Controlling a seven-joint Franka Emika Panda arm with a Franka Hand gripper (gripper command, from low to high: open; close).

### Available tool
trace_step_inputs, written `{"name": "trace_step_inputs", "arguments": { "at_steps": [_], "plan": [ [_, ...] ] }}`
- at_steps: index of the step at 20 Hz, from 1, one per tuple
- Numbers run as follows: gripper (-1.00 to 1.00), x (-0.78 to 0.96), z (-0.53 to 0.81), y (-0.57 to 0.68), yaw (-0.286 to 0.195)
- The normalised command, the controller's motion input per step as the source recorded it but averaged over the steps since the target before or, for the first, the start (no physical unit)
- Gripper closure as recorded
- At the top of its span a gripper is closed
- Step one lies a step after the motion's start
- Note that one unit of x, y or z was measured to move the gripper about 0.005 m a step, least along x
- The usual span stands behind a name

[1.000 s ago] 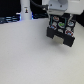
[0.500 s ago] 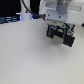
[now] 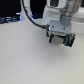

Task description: Open the kcup holder, insert the kcup into the holder, and close the kcup holder

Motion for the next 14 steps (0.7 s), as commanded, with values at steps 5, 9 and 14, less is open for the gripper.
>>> {"name": "trace_step_inputs", "arguments": {
  "at_steps": [5,9,14],
  "plan": [
    [-1.00,-0.34,-0.01,0.38,0.141],
    [-1.00,-0.34,0.01,0.54,0.111],
    [-1.00,-0.41,0.04,0.62,0.085]
  ]
}}
